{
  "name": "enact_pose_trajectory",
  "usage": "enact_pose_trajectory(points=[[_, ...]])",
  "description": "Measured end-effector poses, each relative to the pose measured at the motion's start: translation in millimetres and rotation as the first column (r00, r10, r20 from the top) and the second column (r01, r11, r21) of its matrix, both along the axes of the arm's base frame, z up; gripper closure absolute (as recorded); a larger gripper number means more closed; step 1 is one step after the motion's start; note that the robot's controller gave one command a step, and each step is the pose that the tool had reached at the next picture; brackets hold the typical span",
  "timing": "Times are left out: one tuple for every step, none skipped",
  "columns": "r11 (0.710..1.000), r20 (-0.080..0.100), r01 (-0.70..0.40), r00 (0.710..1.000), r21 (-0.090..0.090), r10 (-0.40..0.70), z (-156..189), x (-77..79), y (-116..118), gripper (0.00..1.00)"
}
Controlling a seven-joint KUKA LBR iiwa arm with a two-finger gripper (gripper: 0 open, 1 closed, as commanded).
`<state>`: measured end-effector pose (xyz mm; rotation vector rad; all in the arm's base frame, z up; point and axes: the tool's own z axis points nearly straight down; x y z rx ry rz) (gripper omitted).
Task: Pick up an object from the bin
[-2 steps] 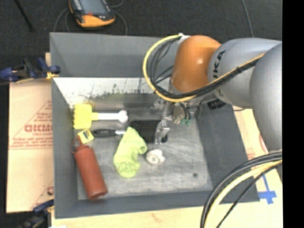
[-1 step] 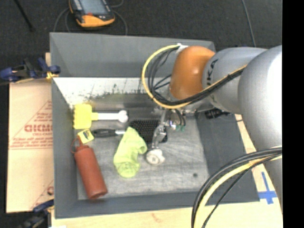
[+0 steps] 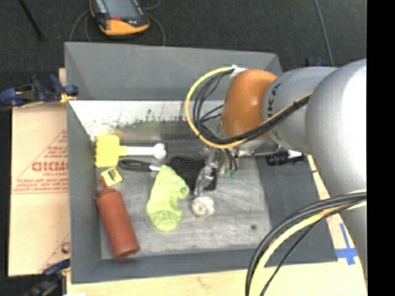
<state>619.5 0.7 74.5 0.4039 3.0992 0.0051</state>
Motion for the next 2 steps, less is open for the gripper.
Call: enact_pose_trajectory(points=[[1.0,0.0,0.0,1.0,0.0,0.0,0.0,0.0,0.0,1.0],[1.0,-0.006,-0.001,1.0,0.0,0.001,3.7,-1.4,-0.1,1.0]])
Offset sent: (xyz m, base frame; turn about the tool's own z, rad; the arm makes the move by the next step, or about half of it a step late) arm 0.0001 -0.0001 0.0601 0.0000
